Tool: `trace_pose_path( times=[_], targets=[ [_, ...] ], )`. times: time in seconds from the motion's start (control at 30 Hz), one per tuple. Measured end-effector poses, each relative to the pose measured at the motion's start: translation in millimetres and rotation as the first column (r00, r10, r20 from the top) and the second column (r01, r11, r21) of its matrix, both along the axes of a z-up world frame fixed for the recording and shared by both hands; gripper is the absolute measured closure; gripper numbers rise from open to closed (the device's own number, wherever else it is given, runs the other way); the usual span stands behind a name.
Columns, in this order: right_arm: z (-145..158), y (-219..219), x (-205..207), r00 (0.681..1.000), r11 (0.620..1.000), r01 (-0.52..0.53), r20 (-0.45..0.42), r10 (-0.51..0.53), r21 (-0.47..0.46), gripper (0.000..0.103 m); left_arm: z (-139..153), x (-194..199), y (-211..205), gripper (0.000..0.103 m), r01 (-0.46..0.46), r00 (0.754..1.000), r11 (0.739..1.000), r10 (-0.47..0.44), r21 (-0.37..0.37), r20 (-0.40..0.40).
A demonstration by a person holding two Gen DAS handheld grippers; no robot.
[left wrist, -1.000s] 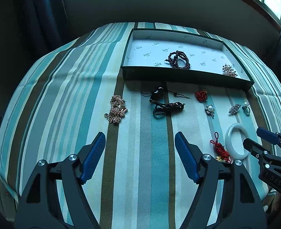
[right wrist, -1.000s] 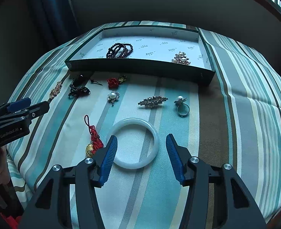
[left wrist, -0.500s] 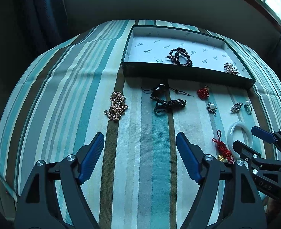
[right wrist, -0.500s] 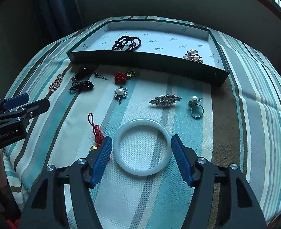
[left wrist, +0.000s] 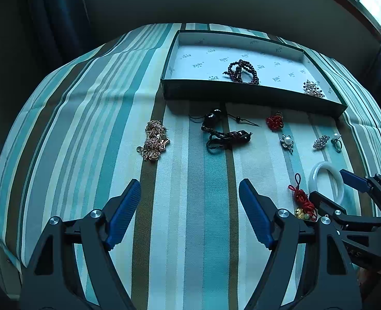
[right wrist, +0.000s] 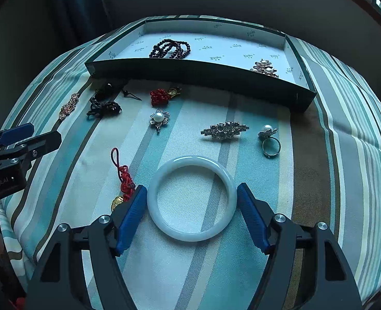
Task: Organize jewelry
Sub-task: 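Grasp the white bangle with the right tool while the left tool grasps the red tassel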
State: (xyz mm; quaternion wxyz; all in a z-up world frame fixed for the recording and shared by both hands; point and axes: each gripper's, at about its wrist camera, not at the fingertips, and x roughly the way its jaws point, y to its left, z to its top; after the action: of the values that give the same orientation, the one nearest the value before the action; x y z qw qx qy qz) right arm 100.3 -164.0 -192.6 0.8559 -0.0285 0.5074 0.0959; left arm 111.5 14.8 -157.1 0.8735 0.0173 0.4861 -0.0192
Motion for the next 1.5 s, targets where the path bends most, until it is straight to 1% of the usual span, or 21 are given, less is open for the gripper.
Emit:
trace_pose_path(
  times=[0.1, 0.33, 0.67, 0.77, 0.97, 1.13, 1.17, 1.23, 1.27, 1.37, 1.43, 1.47, 1.5],
  targets=[
    [0, -2, -1, 1.0, 1.0, 0.0, 0.002, 0.0, -0.002, 0.033, -1, 0, 0, 0.025, 0.002, 1.0, 1.0, -0.002, 0.0, -0.001],
    [5, -21, -6, 0.999, 0.999, 0.044, 0.011, -0.044, -0.012, 0.033, 0, -3, -9, 0.025, 0.021, 1.0, 1.0, -0.021, -0.002, -0.001],
    [11, -56, -20, 0.994, 0.994, 0.107, 0.029, -0.106, -0.024, 0.033, 4, -12, -45, 0.025, 0.111, 0.994, 0.994, -0.111, 0.0, 0.001],
    [11, -64, -21, 0.992, 0.992, 0.125, 0.029, -0.125, -0.008, 0.033, 3, -13, -59, 0.025, 0.141, 0.99, 0.99, -0.142, -0.008, -0.01],
    [10, -73, -21, 0.989, 0.989, 0.145, 0.03, -0.145, 0.007, 0.033, -2, -15, -91, 0.025, 0.225, 0.974, 0.974, -0.224, 0.01, -0.033],
    [7, -82, -22, 0.985, 0.986, 0.168, 0.026, -0.168, 0.011, 0.033, -10, -11, -104, 0.025, 0.247, 0.968, 0.969, -0.246, 0.019, -0.06],
    [7, -84, -21, 0.985, 0.985, 0.173, 0.025, -0.173, 0.014, 0.033, -13, -10, -105, 0.026, 0.246, 0.967, 0.969, -0.244, 0.02, -0.067],
    [7, -86, -21, 0.983, 0.984, 0.179, 0.024, -0.179, 0.018, 0.033, -18, -8, -107, 0.034, 0.247, 0.966, 0.969, -0.244, 0.019, -0.085],
    [6, -87, -21, 0.983, 0.983, 0.181, 0.024, -0.181, 0.02, 0.033, -20, -7, -107, 0.036, 0.248, 0.965, 0.969, -0.245, 0.016, -0.094],
    [6, -87, -21, 0.983, 0.983, 0.183, 0.023, -0.183, 0.026, 0.033, -25, -5, -107, 0.046, 0.251, 0.962, 0.968, -0.249, 0.007, -0.114],
    [4, -88, -21, 0.983, 0.983, 0.184, 0.02, -0.184, 0.029, 0.033, -27, -4, -106, 0.056, 0.254, 0.959, 0.967, -0.253, -0.006, -0.125],
    [4, -88, -20, 0.982, 0.982, 0.186, 0.018, -0.187, 0.031, 0.033, -27, -4, -105, 0.056, 0.256, 0.959, 0.967, -0.255, -0.007, -0.123],
    [3, -88, -20, 0.982, 0.982, 0.188, 0.017, -0.188, 0.032, 0.033, -27, -4, -105, 0.06, 0.259, 0.959, 0.966, -0.258, -0.006, -0.122]
  ],
)
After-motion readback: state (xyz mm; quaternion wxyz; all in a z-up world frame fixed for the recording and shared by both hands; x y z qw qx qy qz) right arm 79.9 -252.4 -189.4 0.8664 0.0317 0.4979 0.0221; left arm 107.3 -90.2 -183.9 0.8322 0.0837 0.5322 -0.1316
